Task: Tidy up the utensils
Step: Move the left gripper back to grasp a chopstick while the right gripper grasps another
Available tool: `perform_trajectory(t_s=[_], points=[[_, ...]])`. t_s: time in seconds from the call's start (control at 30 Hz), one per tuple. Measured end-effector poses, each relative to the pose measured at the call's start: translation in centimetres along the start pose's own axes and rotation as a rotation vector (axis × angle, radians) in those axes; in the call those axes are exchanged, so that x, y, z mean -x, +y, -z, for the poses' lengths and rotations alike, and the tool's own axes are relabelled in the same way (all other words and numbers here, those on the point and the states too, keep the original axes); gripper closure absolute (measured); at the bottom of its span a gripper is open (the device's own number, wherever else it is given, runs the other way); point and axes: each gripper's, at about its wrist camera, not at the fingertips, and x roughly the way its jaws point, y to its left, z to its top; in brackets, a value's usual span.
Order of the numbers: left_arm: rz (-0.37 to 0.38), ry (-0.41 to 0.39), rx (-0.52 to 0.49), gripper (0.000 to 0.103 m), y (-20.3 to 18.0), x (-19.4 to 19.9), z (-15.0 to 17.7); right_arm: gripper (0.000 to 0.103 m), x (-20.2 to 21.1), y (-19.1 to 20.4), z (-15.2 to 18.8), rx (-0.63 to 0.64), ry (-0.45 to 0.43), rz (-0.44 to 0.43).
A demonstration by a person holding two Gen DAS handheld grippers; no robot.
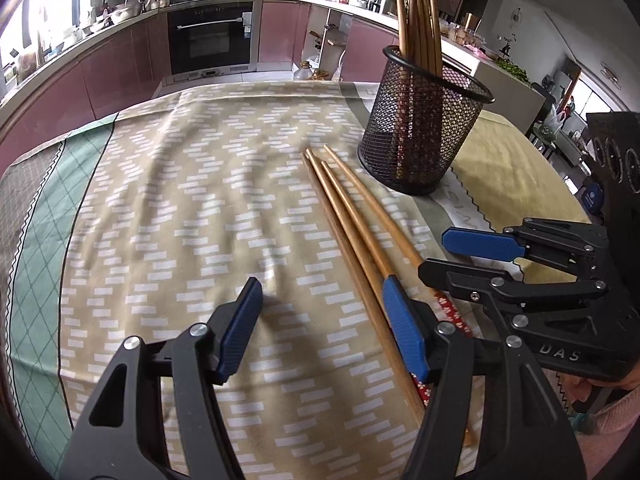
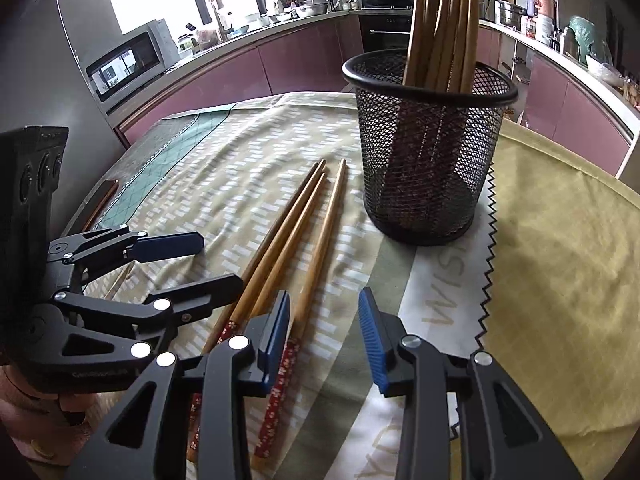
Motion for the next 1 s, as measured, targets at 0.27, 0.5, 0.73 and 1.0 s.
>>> perform_trajectory(t_s=[0.27, 0.5, 0.73, 1.0], points=[[-0.028, 0.006, -0.029, 0.047, -0.2, -0.2, -0.1, 0.069, -0.1, -0.1, 0.0, 0.002, 0.003, -0.001], [-0.022, 0.012, -0.021, 0.057, 0.3, -0.2, -0.2, 0.069, -0.2, 0.2, -0.2, 0.015, 0.003, 0.003], [-0.005, 0.025, -0.009, 0.068, 0.9, -0.5, -0.7, 0.07, -1.1, 1.1, -0.8, 0.049, 0.011, 0.023], [-0.002, 0.03, -0.004, 0.076, 1.4, -1.5, -1.9, 0.08, -1.8, 1.5, -1.6, 0.076, 0.014, 0.052]])
